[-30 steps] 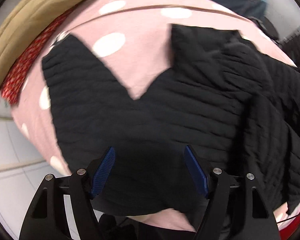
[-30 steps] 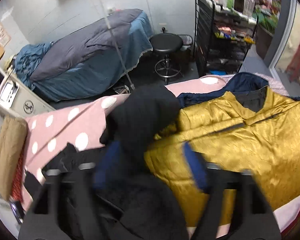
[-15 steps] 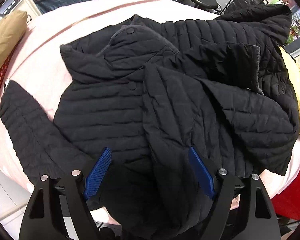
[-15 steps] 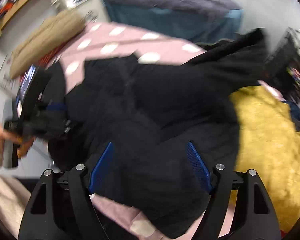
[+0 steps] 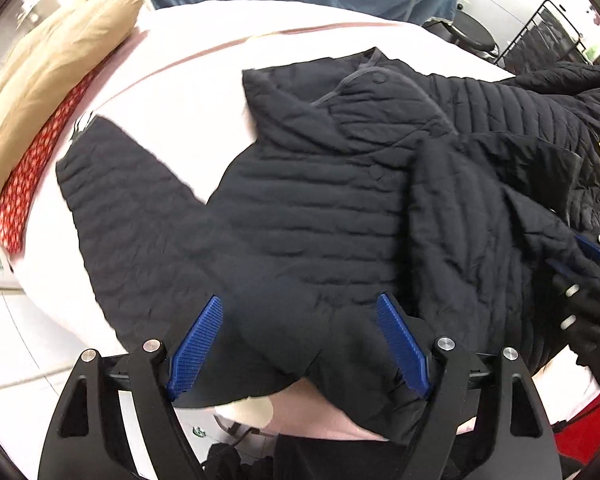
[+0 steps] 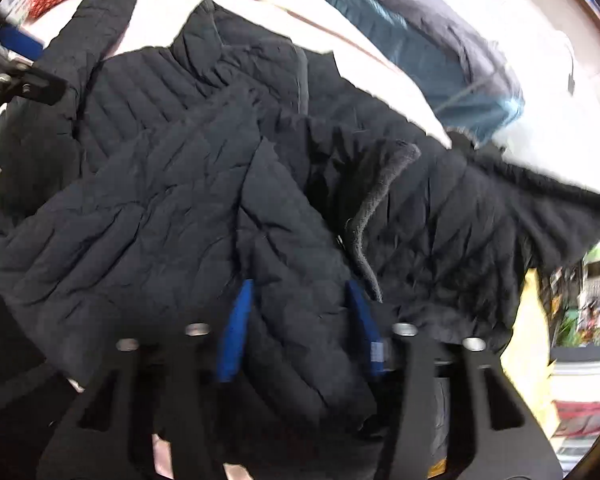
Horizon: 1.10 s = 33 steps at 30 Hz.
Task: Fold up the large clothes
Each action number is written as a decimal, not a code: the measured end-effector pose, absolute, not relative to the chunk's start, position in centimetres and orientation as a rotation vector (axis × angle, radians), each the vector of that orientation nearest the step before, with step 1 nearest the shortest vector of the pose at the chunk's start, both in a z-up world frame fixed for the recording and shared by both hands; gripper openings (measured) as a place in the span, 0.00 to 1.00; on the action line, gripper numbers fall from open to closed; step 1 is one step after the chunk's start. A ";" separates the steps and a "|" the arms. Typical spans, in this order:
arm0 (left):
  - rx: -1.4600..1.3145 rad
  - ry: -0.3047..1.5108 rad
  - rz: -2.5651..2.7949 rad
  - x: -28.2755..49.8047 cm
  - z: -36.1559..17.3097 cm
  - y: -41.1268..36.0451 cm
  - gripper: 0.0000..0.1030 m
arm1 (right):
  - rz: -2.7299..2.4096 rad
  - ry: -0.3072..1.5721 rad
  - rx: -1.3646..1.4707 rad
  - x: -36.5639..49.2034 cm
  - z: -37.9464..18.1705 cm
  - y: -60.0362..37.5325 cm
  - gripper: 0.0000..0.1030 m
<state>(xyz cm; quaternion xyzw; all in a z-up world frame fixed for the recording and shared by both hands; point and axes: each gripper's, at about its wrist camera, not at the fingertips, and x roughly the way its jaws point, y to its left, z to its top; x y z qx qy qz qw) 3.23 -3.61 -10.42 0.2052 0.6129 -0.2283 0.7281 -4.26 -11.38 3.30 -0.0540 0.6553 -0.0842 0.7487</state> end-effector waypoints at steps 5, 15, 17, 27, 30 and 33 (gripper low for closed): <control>0.487 1.357 -0.492 2.1 -11.2 -2.6 0.75 | -0.206 1.439 0.175 -9.4 6.7 -15.3 0.15; 0.486 1.376 -0.448 4.2 -12.6 -1.3 0.75 | -0.162 1.783 0.463 -25.3 4.7 -16.4 0.12; 0.459 1.400 -0.413 5.0 -12.9 -0.3 0.75 | -0.189 1.863 0.489 -26.8 4.0 -16.1 0.12; 0.285 1.576 -0.331 7.0 -13.8 0.9 0.75 | -0.304 1.296 0.521 -20.7 15.5 -21.1 0.68; 0.166 1.660 -0.339 7.1 -13.8 0.8 0.75 | -0.352 1.265 0.512 -18.2 15.1 -23.0 0.69; 0.135 1.742 -0.310 6.8 -14.6 0.3 0.74 | -0.380 1.248 0.518 -15.7 13.8 -24.1 0.69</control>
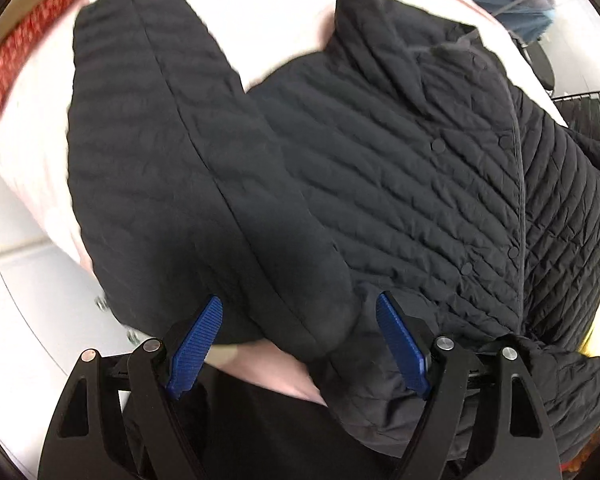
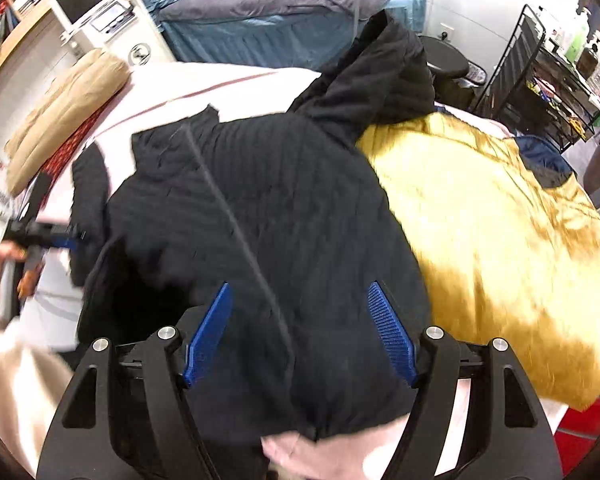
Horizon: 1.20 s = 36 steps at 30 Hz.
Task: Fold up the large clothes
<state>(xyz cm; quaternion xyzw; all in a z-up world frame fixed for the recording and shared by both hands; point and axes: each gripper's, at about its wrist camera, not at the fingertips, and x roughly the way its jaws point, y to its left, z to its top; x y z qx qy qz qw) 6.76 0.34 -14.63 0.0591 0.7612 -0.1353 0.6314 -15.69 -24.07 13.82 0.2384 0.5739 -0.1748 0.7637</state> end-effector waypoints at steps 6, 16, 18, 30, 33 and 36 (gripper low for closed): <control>0.315 1.777 -0.230 5.3 -18.6 -1.4 0.59 | -0.361 1.209 0.601 -12.7 11.8 -25.6 0.69; 0.170 1.762 -0.249 3.6 -19.1 1.9 0.12 | -0.409 1.285 0.471 -8.8 8.2 -28.3 0.69; 0.142 1.717 -0.257 4.1 -17.5 2.5 0.11 | -0.423 1.295 0.423 -7.3 7.0 -28.9 0.69; 0.159 1.242 -0.147 11.6 -4.2 4.9 0.10 | -0.314 1.312 0.619 -4.6 2.7 -28.8 0.14; 0.173 1.159 -0.112 14.0 -1.2 3.9 0.09 | -0.260 1.214 0.621 -4.4 4.8 -26.5 0.13; 0.215 1.034 -0.087 15.7 1.6 3.5 0.10 | -0.256 1.103 0.565 -3.7 7.1 -24.6 0.12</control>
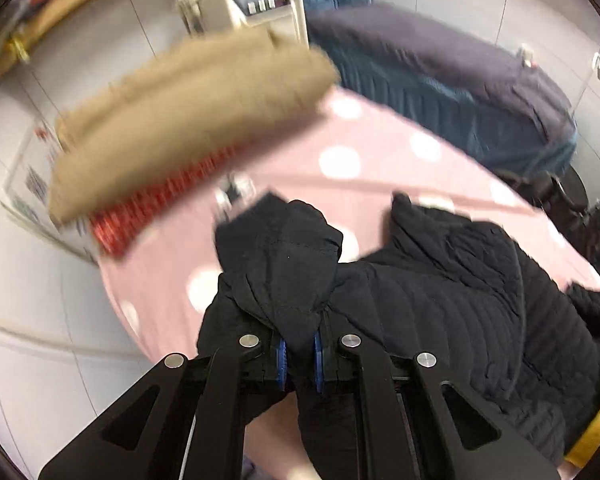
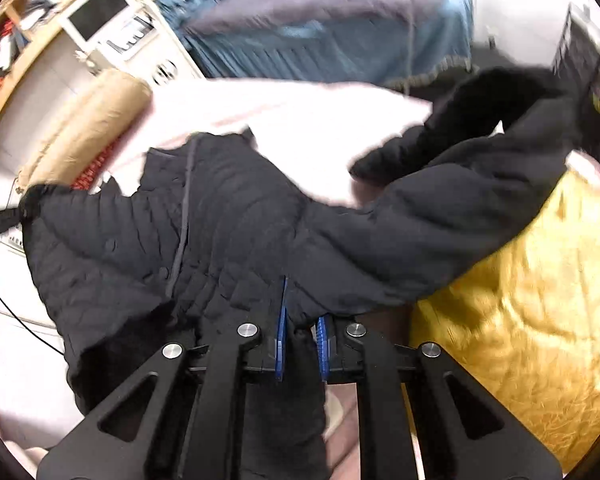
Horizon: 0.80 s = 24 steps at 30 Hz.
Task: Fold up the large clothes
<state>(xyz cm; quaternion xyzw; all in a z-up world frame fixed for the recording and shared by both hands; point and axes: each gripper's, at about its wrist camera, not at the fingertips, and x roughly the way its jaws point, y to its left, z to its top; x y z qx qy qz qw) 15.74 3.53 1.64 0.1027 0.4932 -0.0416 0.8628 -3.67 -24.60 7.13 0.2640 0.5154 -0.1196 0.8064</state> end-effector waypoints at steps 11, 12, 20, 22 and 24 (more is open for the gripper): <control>0.335 1.104 -0.157 12.8 -3.8 4.8 0.68 | -0.379 1.242 0.766 -2.2 1.5 -25.4 0.37; 0.322 1.099 -0.172 11.4 -3.6 5.0 0.70 | -0.379 1.224 0.768 -3.2 1.6 -25.2 0.47; 0.413 1.095 -0.511 2.6 -2.2 -3.0 0.79 | -0.376 1.288 0.692 -8.8 2.1 -21.2 0.64; 0.504 1.130 -0.608 0.8 -3.6 -6.3 0.79 | -0.349 1.308 0.656 -9.1 2.1 -20.1 0.64; 0.629 1.158 -0.675 -1.4 -5.3 -9.4 0.79 | -0.332 1.312 0.651 -9.3 2.1 -19.5 0.64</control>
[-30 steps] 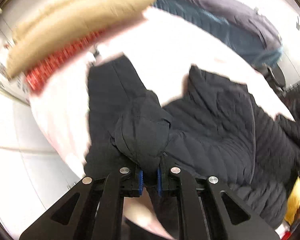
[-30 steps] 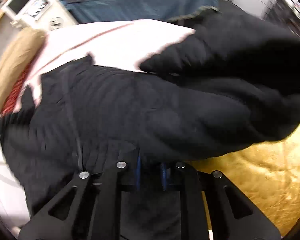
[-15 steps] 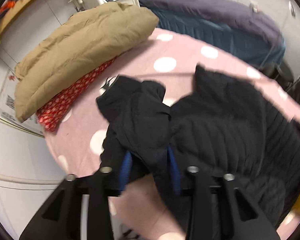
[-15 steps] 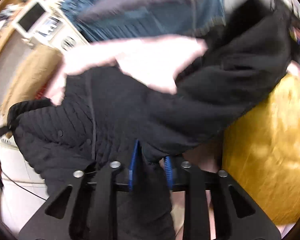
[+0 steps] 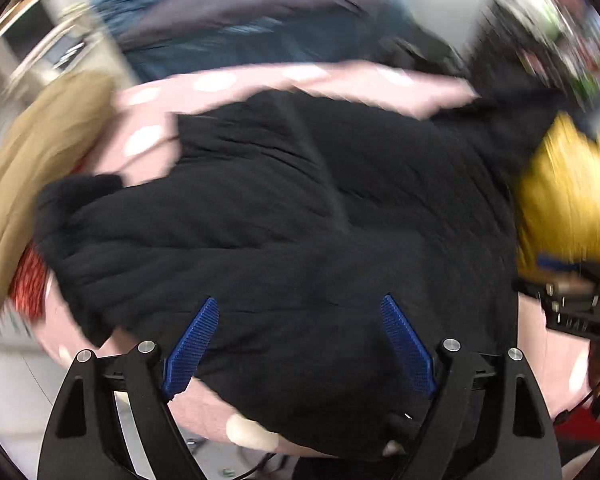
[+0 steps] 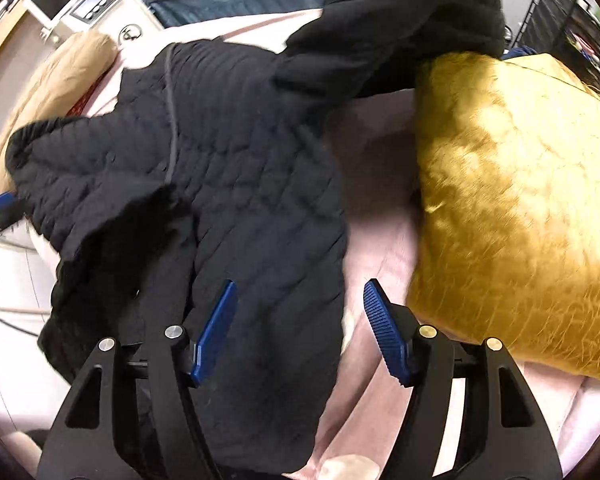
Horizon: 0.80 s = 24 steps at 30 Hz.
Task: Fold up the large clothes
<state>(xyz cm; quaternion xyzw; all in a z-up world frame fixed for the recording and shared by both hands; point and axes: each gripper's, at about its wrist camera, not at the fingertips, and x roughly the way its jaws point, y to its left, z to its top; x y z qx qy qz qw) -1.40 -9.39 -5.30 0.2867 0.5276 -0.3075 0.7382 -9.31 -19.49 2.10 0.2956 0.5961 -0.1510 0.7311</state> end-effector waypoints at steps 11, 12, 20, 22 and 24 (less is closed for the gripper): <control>0.730 1.283 -0.478 -1.2 -11.2 -6.0 0.00 | -0.341 1.291 0.691 -10.3 2.7 -18.4 0.64; 0.717 1.290 -0.446 -0.8 -11.0 -4.5 0.00 | -0.343 1.295 0.692 -10.1 2.6 -18.5 0.64; 0.443 1.424 -0.238 0.9 -10.2 6.4 0.02 | -0.212 1.323 0.732 -9.3 1.4 -17.5 0.64; 0.375 1.416 -0.246 1.1 -9.4 6.3 0.16 | -0.121 1.329 0.747 -8.2 1.2 -16.4 0.64; 0.345 1.382 -0.242 1.2 -8.6 5.8 0.63 | -0.021 1.310 0.766 -6.7 1.4 -14.9 0.64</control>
